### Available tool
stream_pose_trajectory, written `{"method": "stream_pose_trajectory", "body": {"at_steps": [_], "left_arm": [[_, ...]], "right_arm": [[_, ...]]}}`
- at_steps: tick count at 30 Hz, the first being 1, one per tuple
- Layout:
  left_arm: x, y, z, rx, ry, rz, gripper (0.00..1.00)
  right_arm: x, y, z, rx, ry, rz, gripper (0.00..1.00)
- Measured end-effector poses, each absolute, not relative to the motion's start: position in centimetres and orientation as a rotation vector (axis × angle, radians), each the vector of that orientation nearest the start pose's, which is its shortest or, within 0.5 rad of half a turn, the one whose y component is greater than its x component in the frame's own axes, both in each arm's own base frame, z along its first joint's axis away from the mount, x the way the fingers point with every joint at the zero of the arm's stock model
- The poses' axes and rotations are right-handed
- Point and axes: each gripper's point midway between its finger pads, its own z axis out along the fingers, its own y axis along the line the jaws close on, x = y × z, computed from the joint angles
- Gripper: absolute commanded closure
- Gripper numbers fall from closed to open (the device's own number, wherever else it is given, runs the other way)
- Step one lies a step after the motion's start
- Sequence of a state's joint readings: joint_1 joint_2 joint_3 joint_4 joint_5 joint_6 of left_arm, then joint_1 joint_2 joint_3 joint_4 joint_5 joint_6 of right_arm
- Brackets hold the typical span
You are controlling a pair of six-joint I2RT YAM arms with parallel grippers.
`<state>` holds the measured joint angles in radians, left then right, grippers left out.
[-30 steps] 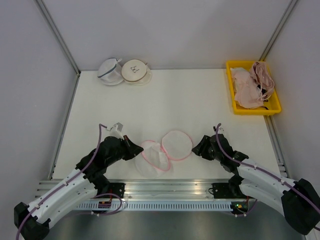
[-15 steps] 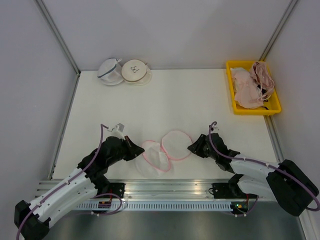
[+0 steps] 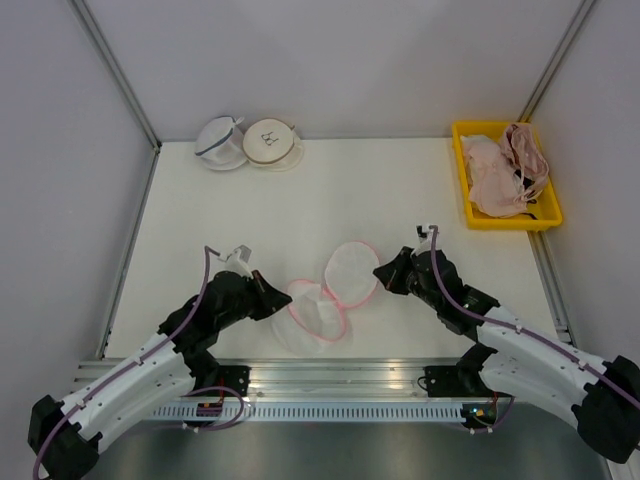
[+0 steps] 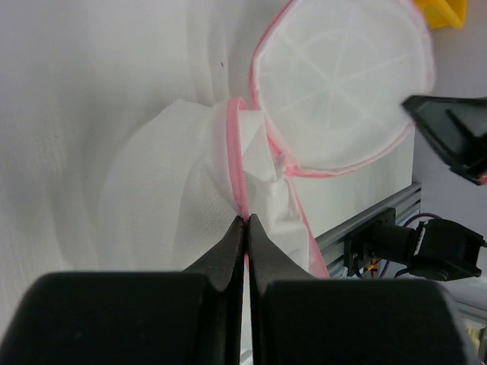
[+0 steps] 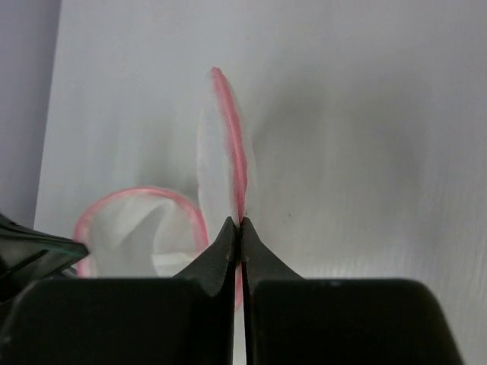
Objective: Unzip the laundry bag and remove the bra
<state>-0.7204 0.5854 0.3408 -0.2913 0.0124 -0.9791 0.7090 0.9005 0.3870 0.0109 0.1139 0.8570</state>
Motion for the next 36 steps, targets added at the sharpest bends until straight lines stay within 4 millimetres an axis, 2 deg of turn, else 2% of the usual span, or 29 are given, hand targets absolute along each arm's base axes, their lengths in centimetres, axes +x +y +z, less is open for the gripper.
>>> {"method": "stream_pose_trajectory", "body": {"at_steps": [5,7,9,10,11,14,16,17,18,24,30,33,36], "left_arm": [[17.0,-20.4,11.4,-0.276,2.262,-1.018,0.98],[17.3,-20.9,11.6,-0.275,2.263,-1.034,0.98],[17.6,-21.5,11.9,-0.272,2.263,-1.051,0.98],[17.8,-21.8,12.1,-0.273,2.261,-1.061,0.93],[18.1,-22.2,12.4,-0.272,2.255,-1.074,0.86],[18.7,-23.2,13.4,-0.271,2.229,-1.125,0.53],[19.1,-23.7,13.9,-0.28,2.206,-1.156,0.34],[19.3,-24.0,14.2,-0.284,2.195,-1.172,0.07],[19.4,-24.1,14.5,-0.285,2.182,-1.188,0.01],[19.4,-24.0,16.4,-0.323,2.096,-1.256,0.01],[18.5,-22.4,17.8,-0.367,2.012,-1.288,0.01],[18.0,-21.4,17.9,-0.397,2.004,-1.271,0.01],[17.6,-20.2,17.8,-0.431,1.994,-1.242,0.01]], "right_arm": [[24.1,21.6,18.1,0.079,2.058,0.788,1.0],[24.3,22.1,19.9,0.008,2.042,0.769,1.0],[24.3,22.9,20.8,-0.069,2.048,0.743,1.0],[24.2,23.3,20.9,-0.111,2.056,0.73,1.0],[24.0,23.8,21.0,-0.146,2.061,0.725,0.99],[22.9,25.8,20.6,-0.294,2.09,0.701,0.99],[21.9,27.1,20.2,-0.386,2.101,0.686,1.0],[21.3,27.7,20.0,-0.43,2.109,0.674,0.99],[20.7,28.3,19.8,-0.477,2.112,0.669,0.99],[17.4,31.5,18.4,-0.704,2.114,0.638,1.0],[15.8,33.3,16.6,-0.843,2.124,0.56,1.0],[15.3,33.6,16.3,-0.865,2.11,0.517,1.0],[16.1,32.7,16.7,-0.8,2.09,0.431,0.99]]}}
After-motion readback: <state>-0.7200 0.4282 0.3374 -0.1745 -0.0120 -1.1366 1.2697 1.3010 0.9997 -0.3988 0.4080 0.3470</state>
